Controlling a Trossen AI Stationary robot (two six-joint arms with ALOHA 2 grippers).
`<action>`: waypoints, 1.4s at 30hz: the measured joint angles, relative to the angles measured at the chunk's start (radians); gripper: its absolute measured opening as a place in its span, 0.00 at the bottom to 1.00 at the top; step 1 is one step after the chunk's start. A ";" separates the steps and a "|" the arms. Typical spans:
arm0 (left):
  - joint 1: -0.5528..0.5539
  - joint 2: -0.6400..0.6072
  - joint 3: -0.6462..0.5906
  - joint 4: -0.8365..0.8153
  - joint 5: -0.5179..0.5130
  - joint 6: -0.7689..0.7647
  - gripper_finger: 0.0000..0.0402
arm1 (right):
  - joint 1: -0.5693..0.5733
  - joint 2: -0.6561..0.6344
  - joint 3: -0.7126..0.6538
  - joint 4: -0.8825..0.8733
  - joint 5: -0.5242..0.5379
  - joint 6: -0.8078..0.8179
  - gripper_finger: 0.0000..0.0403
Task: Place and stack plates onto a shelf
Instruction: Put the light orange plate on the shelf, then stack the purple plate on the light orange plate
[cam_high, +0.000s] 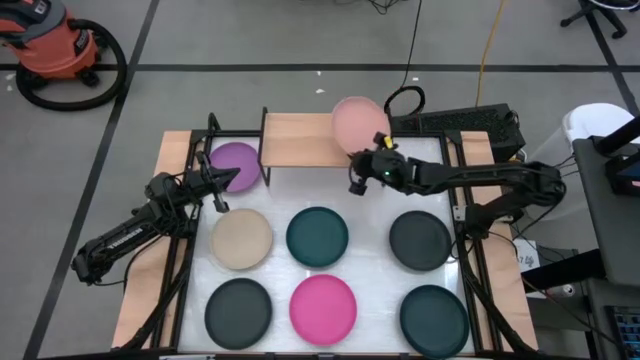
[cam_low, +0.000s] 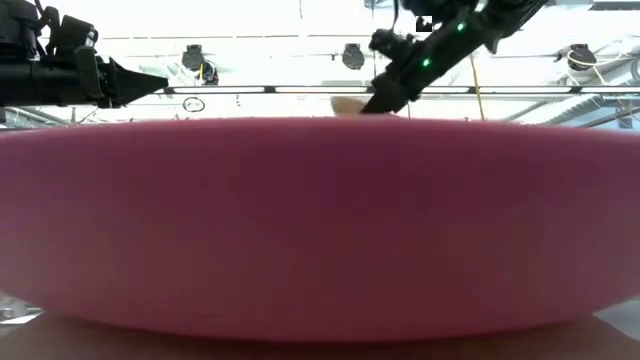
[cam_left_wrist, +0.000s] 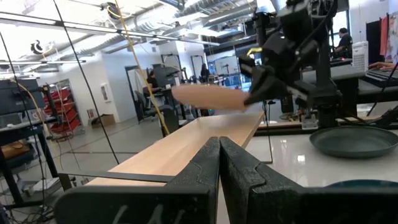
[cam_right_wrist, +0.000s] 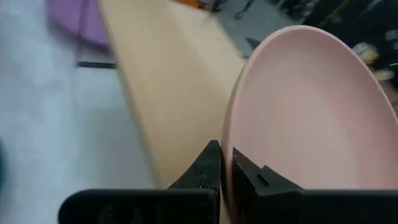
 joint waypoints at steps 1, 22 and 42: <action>0.000 0.000 0.000 0.000 0.000 0.000 0.04 | -0.005 0.016 0.000 -0.006 -0.016 0.015 0.00; 0.000 0.000 0.000 0.000 0.000 0.000 0.04 | -0.011 0.072 0.000 0.162 -0.133 0.041 0.23; 0.000 0.000 0.000 -0.001 0.000 0.000 0.04 | 0.257 -0.264 -0.097 0.188 -0.288 0.095 0.24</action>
